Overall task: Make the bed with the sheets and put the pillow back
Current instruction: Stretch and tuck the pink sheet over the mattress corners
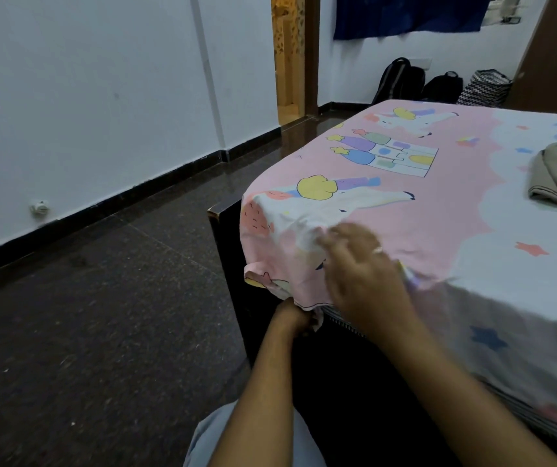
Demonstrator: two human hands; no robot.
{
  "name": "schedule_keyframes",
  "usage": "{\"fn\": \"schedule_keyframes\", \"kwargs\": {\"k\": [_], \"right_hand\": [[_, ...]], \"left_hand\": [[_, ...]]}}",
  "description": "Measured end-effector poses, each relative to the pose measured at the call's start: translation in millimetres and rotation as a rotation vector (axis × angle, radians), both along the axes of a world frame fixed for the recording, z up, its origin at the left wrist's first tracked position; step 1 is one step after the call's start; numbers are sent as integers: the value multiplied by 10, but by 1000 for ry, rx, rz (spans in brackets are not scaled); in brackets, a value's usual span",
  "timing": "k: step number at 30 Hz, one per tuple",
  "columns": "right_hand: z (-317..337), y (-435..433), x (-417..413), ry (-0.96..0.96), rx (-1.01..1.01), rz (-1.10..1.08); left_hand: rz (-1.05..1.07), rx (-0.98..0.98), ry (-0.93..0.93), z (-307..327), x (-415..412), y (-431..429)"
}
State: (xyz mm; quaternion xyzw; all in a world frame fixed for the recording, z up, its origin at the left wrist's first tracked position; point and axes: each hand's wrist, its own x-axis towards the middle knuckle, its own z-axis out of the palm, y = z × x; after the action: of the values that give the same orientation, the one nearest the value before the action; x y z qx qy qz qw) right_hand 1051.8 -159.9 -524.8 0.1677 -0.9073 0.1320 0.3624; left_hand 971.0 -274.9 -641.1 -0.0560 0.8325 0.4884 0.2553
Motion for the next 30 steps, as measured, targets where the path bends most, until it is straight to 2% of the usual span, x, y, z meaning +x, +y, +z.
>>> {"fn": "schedule_keyframes", "kwargs": {"k": [1, 2, 4, 6, 9, 12, 13, 15, 16, 17, 19, 20, 22, 23, 27, 30], "right_hand": [[-138, -132, 64, -9, 34, 36], [-278, -256, 120, -99, 83, 59], [-542, -421, 131, -422, 90, 48], [-825, -432, 35, -652, 99, -12], [-1062, -394, -125, -765, 94, -98], [-1152, -396, -234, -869, 163, -148], [-1151, -437, -256, -879, 183, -187], [-1140, -567, -303, -824, 213, -282], [-1188, -634, -324, -820, 242, -308], [-1269, -690, -331, -803, 227, -314], [-1323, -772, -330, -909, 197, -347], [-1307, -783, -331, -989, 230, -368], [-1401, -810, -373, -960, 251, -442], [-1449, -806, -409, -929, 230, -446], [-1468, -840, -507, -1035, 73, -408], [-1473, -786, -553, -1033, -10, -358]], "left_hand": [[29, 14, 42, -35, 14, -24], [54, 44, 58, -48, 18, -45], [86, 56, 11, -48, 10, -120], [83, -93, -18, -73, -97, -180], [76, -436, 9, -68, -166, -322], [251, -516, 122, -23, -201, -524], [369, -448, 212, -21, -211, -593], [543, -70, 419, 54, -262, -703], [545, 146, 517, 128, -250, -723], [500, 266, 591, 170, -248, -728], [342, 187, 688, 195, -271, -671], [297, 148, 667, 176, -280, -621], [310, 160, 590, 113, -305, -533], [342, 146, 555, 76, -319, -512], [352, -58, 402, -25, -394, -490], [388, 1, 234, -44, -401, -468]]}}
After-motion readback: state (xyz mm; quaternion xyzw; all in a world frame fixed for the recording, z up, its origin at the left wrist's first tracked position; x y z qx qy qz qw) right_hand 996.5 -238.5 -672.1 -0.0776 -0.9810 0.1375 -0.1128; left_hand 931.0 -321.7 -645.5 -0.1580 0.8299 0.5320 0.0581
